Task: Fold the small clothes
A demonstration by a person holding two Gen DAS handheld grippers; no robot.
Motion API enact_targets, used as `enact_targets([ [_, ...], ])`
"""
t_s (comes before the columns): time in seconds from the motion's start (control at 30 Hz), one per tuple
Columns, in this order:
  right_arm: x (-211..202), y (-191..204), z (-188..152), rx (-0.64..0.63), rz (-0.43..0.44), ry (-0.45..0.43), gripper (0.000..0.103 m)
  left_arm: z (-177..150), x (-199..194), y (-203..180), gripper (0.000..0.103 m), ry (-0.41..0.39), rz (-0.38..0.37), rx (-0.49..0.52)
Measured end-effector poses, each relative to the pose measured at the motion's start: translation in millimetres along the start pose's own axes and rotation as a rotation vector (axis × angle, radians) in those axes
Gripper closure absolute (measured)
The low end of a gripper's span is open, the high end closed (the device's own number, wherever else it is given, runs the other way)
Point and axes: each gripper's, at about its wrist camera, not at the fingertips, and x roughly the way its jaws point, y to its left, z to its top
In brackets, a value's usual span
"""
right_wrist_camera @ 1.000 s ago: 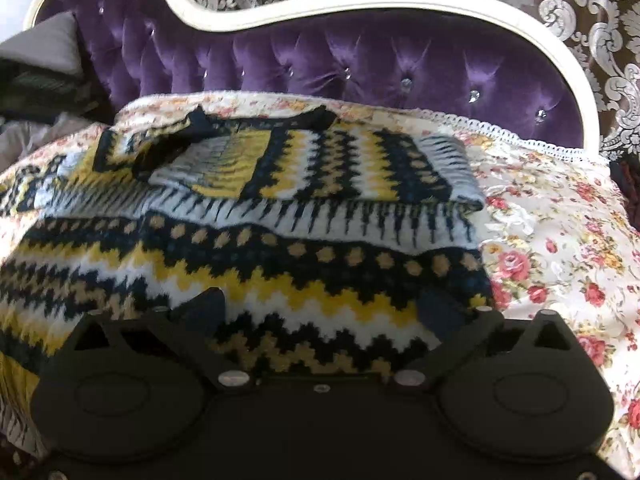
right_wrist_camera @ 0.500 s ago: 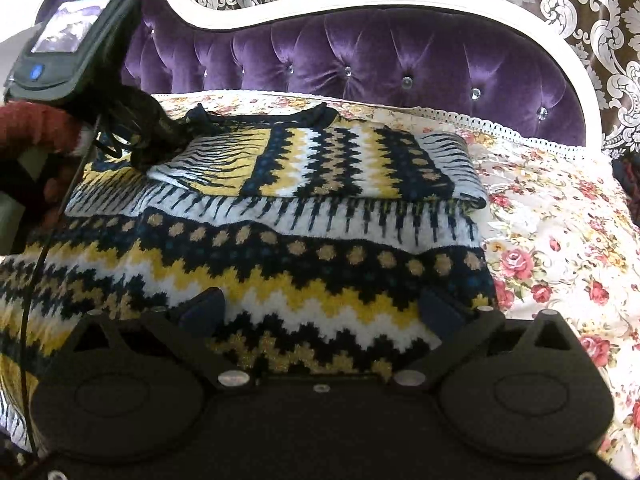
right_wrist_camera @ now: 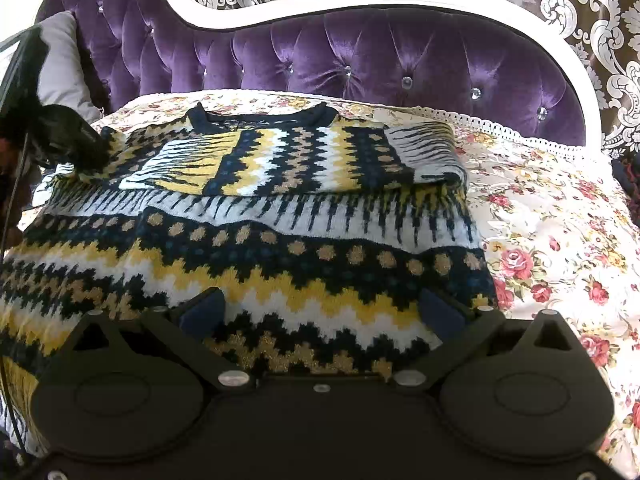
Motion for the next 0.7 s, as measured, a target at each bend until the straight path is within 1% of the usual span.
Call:
enact_targets([
  [0.07,0,0,0,-0.001,-0.001,-0.001,0.000,2,-1,6,0.058,0.027,-0.048,-0.013],
  [0.13,0,0,0,0.000,0.000,-0.001,0.000,1,-3,11,0.056,0.036,-0.094,-0.016],
  [0.23,0,0,-1,0.001,0.001,-0.003,0.000,-5,-8,21,0.055,0.033,-0.136,-0.032],
  [0.3,0,0,0,0.001,0.002,-0.003,0.000,-9,-11,26,0.046,0.037,-0.146,-0.044],
  [0.33,-1,-1,0,0.002,0.003,-0.004,0.000,-10,-11,29,0.033,0.046,-0.126,-0.050],
  [0.37,0,-1,0,0.003,0.003,-0.005,0.000,-13,-13,34,0.029,0.049,-0.107,-0.059],
  [0.47,0,-1,0,0.003,0.003,-0.006,0.000,-21,-17,51,0.029,0.043,-0.091,-0.080],
  [0.57,0,-1,0,0.003,0.004,-0.006,0.000,-27,-22,68,0.029,0.030,-0.098,-0.090],
  [0.63,-1,-1,-1,0.004,0.005,-0.009,0.000,-30,-27,82,0.029,0.022,-0.110,-0.118],
  [0.7,-1,-1,-1,0.005,0.005,-0.011,0.000,-31,-32,97,0.029,0.010,-0.105,-0.160],
])
